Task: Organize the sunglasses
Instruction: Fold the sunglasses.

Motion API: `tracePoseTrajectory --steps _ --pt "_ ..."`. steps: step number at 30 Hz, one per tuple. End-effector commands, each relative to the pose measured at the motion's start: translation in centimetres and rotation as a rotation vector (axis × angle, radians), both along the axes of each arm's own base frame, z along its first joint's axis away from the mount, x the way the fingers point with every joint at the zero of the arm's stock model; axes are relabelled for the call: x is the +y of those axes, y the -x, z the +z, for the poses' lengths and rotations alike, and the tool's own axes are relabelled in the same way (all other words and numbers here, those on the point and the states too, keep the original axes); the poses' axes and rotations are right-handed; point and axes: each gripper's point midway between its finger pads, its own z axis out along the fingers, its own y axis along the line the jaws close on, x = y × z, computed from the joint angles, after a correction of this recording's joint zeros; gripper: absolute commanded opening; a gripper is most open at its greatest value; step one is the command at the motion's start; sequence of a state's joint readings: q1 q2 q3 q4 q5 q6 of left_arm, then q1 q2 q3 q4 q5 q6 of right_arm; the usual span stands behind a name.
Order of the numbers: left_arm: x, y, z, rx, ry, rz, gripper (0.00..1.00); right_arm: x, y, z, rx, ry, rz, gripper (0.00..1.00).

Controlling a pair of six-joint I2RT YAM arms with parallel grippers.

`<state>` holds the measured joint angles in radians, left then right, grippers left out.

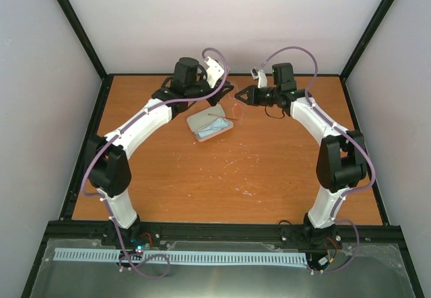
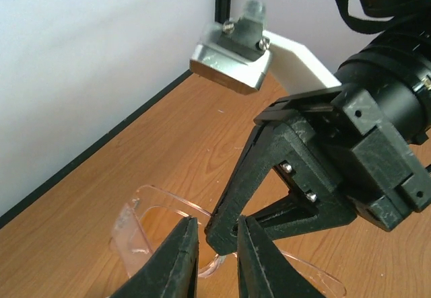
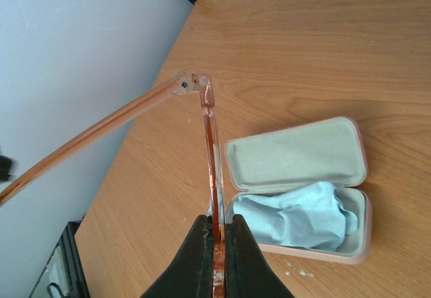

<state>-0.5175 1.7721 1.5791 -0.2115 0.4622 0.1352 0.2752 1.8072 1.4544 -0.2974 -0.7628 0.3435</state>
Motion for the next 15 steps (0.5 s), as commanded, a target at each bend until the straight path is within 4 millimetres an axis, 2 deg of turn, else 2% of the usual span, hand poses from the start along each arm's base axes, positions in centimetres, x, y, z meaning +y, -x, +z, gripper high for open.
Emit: tracePoseTrajectory --steps 1,4,6,12,15 --pt "-1.1 0.0 -0.2 0.017 0.036 -0.02 0.19 1.2 0.2 3.2 -0.031 -0.086 0.061 0.03" --pt "-1.4 -0.1 -0.9 0.039 0.038 -0.026 0.19 1.7 1.0 4.3 -0.041 -0.131 0.117 0.03" --pt "-1.7 -0.5 -0.5 0.022 0.057 -0.029 0.19 2.0 1.6 4.7 -0.04 -0.159 0.154 0.03" --pt "-2.5 -1.4 -0.7 0.03 0.078 -0.033 0.19 2.8 2.5 5.2 -0.004 -0.242 0.226 0.03" --pt "-2.5 -1.7 -0.8 0.028 0.076 -0.023 0.19 2.7 2.3 4.9 0.009 -0.235 0.211 0.03"
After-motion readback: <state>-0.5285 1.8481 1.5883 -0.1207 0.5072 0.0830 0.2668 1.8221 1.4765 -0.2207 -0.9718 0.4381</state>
